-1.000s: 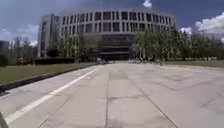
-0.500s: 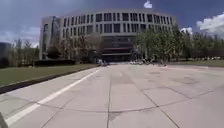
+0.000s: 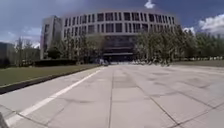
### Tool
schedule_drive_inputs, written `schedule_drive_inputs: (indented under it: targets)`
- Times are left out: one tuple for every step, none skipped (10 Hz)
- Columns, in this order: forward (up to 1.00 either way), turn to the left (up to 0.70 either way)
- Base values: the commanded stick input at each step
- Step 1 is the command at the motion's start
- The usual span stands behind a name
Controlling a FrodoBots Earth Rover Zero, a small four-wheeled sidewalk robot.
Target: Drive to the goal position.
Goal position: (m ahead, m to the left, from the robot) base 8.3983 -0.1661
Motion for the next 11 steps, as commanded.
schedule_drive_inputs:
  targets:
    - [0.85,0.01]
    - [0.85,0.01]
    - [0.85,0.01]
    - [0.85,0.01]
    - [0.85,0.01]
    - [0.85,0.01]
    - [0.85,0.01]
    - [0.85,0.01]
    - [0.85,0.01]
    - [0.85,0.01]
    - [0.85,0.01]
